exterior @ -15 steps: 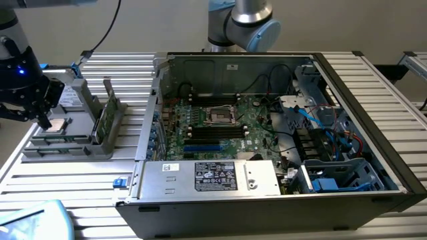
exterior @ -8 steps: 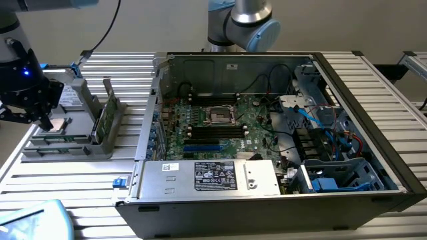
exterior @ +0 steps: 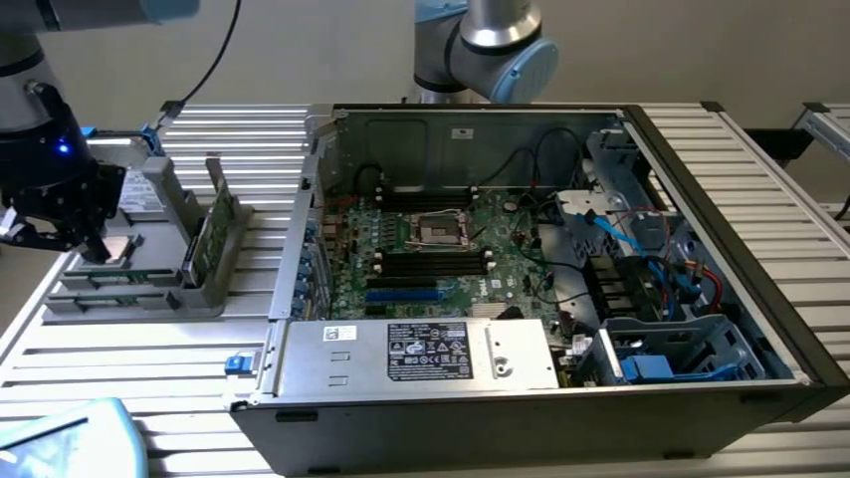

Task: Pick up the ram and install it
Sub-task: 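Pick up the ram and move it above insertion slot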

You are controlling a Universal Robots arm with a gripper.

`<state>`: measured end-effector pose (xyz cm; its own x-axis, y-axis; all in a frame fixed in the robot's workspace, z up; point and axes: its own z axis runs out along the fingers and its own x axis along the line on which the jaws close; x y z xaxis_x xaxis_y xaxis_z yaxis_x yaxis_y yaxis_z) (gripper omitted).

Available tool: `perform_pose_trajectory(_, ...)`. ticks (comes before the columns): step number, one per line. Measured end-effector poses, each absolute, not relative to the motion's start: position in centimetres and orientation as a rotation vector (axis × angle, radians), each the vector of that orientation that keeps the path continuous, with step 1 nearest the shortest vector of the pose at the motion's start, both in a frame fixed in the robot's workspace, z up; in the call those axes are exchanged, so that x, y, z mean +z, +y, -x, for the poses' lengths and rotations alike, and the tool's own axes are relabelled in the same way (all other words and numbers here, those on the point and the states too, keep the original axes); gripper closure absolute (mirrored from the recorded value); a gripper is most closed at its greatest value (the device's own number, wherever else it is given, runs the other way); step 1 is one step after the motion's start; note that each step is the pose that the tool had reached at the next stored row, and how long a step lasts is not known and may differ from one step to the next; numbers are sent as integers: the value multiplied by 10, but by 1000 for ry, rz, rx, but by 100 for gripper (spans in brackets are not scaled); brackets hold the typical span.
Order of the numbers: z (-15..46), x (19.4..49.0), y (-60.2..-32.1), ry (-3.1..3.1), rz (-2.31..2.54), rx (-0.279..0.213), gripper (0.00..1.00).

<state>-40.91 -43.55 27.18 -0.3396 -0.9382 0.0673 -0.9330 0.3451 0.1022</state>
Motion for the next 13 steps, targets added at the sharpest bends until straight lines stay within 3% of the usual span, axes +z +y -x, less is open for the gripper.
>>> perform_pose_trajectory(13,409,262,-435,-2273,-2032,-103,90)
